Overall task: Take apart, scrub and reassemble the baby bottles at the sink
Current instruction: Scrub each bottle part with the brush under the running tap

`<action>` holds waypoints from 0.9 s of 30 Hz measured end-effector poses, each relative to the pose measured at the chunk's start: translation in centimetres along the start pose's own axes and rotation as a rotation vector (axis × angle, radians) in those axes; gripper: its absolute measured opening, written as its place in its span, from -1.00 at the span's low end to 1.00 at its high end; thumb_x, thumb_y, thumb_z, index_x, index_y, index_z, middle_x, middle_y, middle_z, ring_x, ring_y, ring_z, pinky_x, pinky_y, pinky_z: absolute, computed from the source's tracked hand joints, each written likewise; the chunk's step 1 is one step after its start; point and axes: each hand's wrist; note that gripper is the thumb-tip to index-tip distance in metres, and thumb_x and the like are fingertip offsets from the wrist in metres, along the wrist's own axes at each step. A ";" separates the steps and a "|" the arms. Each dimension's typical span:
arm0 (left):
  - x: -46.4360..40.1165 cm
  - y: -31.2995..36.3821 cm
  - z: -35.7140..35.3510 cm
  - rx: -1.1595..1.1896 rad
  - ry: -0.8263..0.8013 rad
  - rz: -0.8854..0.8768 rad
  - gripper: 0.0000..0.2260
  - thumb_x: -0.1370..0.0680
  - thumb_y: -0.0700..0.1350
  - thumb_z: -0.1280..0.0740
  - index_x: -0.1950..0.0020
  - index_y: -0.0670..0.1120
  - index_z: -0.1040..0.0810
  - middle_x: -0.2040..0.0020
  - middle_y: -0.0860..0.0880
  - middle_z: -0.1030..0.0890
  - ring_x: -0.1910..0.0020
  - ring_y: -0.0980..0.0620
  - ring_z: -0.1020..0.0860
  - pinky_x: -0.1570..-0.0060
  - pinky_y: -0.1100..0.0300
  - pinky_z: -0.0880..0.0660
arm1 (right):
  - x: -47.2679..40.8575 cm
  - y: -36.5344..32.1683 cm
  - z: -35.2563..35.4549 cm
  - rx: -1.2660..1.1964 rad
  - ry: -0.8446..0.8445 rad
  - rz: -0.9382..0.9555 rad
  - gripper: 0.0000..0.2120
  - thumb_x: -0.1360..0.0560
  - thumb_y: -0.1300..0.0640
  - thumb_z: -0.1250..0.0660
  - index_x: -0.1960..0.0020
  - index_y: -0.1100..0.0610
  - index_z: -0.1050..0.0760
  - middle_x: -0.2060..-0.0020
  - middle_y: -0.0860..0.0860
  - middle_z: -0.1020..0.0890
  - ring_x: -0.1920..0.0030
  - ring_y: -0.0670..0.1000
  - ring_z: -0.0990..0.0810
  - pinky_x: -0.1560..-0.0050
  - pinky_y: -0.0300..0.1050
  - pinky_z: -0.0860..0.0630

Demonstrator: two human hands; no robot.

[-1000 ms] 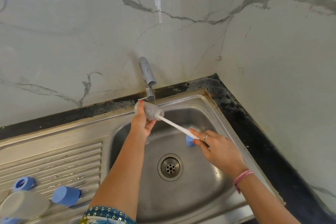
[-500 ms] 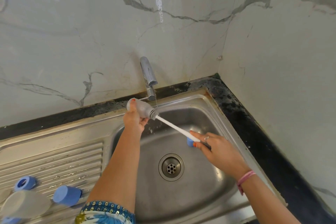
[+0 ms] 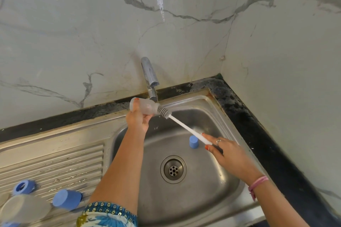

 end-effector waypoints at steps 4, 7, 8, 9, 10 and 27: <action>0.4 -0.8 0.9 0.112 -0.031 0.002 -0.41 -0.45 -0.12 -0.50 -0.40 -0.16 -0.33 -0.24 -0.17 -0.49 -0.17 -0.16 -0.55 -0.05 -0.11 -0.60 | 0.5 0.1 0.8 -0.291 0.081 -0.170 -0.64 -0.60 -0.02 -0.23 -0.39 -0.16 -0.41 0.27 -0.10 -0.60 0.34 -0.25 -0.54 0.36 -0.42 -0.40; 1.1 -2.3 1.2 0.157 -0.099 0.021 -0.49 -0.47 -0.16 -0.47 -0.37 -0.15 -0.37 -0.23 -0.20 -0.51 -0.18 -0.20 -0.55 -0.05 -0.18 -0.58 | 0.7 -2.2 1.4 -0.433 0.019 -0.159 -0.62 -0.62 0.05 -0.21 -0.34 -0.34 -0.32 0.36 -0.07 -0.52 0.44 -0.20 -0.48 0.41 -0.33 -0.45; 1.3 -2.6 1.0 0.167 -0.123 0.024 -0.51 -0.49 -0.17 -0.46 -0.36 -0.13 -0.38 -0.21 -0.20 -0.51 -0.17 -0.21 -0.55 -0.01 -0.20 -0.59 | 0.6 -3.4 1.2 -0.446 -0.032 -0.133 -0.60 -0.62 0.08 -0.20 -0.31 -0.36 -0.30 0.34 -0.05 -0.52 0.43 -0.17 -0.49 0.39 -0.29 -0.50; 1.5 -2.9 0.9 0.174 -0.144 0.022 -0.53 -0.49 -0.17 -0.45 -0.36 -0.11 -0.38 -0.19 -0.19 -0.51 -0.16 -0.21 -0.55 0.04 -0.21 -0.60 | 0.5 -4.6 0.9 -0.441 -0.071 -0.110 -0.59 -0.62 0.10 -0.21 -0.34 -0.34 -0.29 0.27 -0.03 -0.53 0.39 -0.14 -0.52 0.36 -0.27 -0.53; 1.6 -3.0 0.7 0.180 -0.156 0.015 -0.54 -0.50 -0.17 -0.44 -0.35 -0.09 -0.37 -0.18 -0.18 -0.50 -0.14 -0.21 -0.55 0.07 -0.20 -0.61 | 0.4 -5.6 0.6 -0.401 -0.085 -0.095 -0.57 -0.62 0.10 -0.21 -0.40 -0.27 -0.28 0.18 -0.03 -0.53 0.34 -0.13 -0.55 0.32 -0.26 -0.55; 0.9 -1.7 1.1 -0.009 -0.060 -0.213 -0.59 -0.52 -0.20 -0.40 -0.32 -0.05 -0.36 -0.11 -0.06 -0.46 -0.11 -0.12 -0.50 0.18 -0.11 -0.65 | 0.6 -10.7 -1.5 0.094 -0.112 -0.040 -0.50 -0.66 0.11 -0.05 -0.58 0.02 -0.05 -0.16 0.04 -0.41 0.00 0.05 -0.54 -0.12 -0.05 -0.50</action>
Point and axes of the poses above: each hand's wrist, its own x-axis away from the middle knuckle, its own z-axis out of the back of the hand, y = z × x
